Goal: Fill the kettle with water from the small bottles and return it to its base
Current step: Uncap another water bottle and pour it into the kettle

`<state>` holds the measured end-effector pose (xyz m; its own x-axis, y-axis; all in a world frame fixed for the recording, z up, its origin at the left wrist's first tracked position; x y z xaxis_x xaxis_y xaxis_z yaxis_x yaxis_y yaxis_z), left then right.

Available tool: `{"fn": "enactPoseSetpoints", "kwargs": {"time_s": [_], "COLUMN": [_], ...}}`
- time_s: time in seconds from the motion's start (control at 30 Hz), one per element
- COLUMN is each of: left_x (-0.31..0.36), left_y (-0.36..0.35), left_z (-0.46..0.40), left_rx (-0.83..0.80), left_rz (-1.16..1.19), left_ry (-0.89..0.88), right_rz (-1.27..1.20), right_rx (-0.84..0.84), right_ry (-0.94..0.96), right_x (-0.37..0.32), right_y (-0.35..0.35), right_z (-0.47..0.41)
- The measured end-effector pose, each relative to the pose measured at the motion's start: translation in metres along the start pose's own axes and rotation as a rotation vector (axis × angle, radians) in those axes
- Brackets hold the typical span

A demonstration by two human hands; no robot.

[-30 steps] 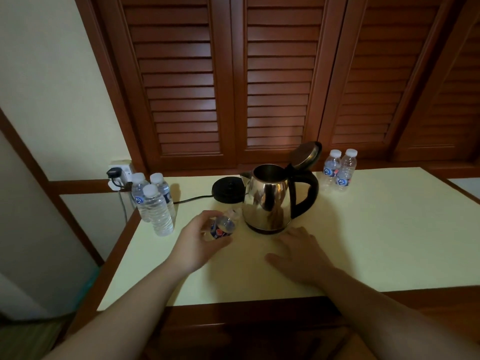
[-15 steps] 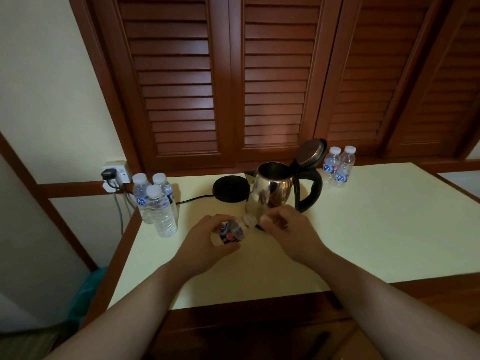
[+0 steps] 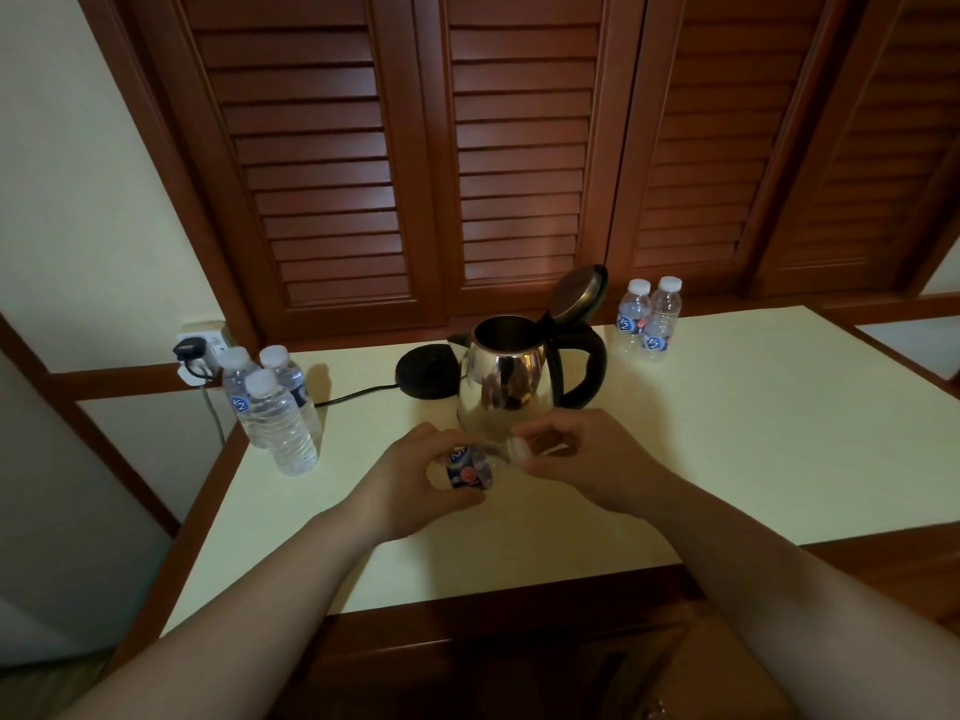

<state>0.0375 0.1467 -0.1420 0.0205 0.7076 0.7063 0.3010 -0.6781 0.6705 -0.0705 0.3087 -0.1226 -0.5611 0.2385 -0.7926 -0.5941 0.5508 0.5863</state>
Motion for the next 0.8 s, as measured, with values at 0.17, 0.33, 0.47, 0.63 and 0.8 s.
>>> {"fn": "enactPoseSetpoints", "kwargs": {"time_s": [0.17,0.33,0.47,0.63,0.8], "left_x": [0.033,0.060,0.073,0.103,0.123], "left_y": [-0.020,-0.049,-0.073,-0.104,-0.126], "left_z": [-0.011,-0.027,-0.043,-0.069,-0.095], "left_rx": [0.022,0.052,0.042,0.073,0.142], "left_rz": [-0.010,0.033,0.051,0.024,-0.002], "left_ry": [-0.009,-0.021,0.006,-0.009,-0.018], "right_rz": [-0.028,0.058,0.004,0.235,0.127], "right_rx": [0.027,0.015,-0.070,-0.055,-0.022], "right_ry": [-0.039,-0.077,-0.018,-0.082,-0.053], "right_x": [0.019,0.044,0.059,0.090,0.108], "right_y": [0.027,0.054,0.084,0.121,0.158], "right_z": [0.008,0.012,0.016,0.015,0.017]}}
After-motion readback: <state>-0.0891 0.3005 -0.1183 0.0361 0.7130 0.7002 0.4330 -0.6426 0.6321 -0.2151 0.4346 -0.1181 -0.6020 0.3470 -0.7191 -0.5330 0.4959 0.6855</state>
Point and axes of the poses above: each hand's wrist, its own z-axis away from the middle knuckle, its own y-axis out of the back of the hand, x = y × z, the point moved 10 cm from there along -z, towards the middle knuckle, and after that the axes turned 5 degrees about z, right-handed, at the moved point
